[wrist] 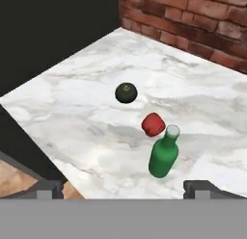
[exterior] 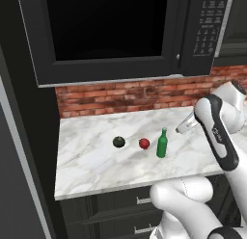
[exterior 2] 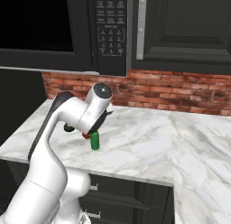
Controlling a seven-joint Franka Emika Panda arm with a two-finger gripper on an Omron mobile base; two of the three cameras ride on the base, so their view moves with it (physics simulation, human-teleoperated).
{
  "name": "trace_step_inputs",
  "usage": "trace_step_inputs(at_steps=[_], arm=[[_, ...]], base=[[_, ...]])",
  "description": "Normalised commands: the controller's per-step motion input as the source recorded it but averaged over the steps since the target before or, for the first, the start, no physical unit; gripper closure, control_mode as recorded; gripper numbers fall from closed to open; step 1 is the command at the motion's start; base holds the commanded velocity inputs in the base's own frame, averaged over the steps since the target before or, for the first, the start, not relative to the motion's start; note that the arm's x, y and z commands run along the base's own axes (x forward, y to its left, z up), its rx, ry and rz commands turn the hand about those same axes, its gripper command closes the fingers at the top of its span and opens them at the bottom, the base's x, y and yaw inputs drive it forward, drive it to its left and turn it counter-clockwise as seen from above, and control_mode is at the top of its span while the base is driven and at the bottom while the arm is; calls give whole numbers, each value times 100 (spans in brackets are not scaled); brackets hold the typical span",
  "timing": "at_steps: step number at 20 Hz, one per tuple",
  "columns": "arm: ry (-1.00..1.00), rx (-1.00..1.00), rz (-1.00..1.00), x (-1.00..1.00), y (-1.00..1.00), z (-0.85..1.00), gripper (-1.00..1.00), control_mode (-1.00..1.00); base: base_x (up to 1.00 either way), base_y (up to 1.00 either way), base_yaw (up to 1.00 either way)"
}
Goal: Place the beer on the top shelf of the fridge to keep it out of children's reach, and place the bell pepper and squash on lower shelves for easy access.
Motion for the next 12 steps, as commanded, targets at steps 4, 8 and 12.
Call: trace_step_inputs(at_steps=[4, 8, 12], arm=[[-27, 25, 28, 0, -27, -34, -100, -100], [-24, 27, 23, 0, -18, -43, -100, -100], [-16, 24, 17, 11, -3, -36, -100, -100]], base=[[0, 0, 0], [0, 0, 0], [0, 0, 0]])
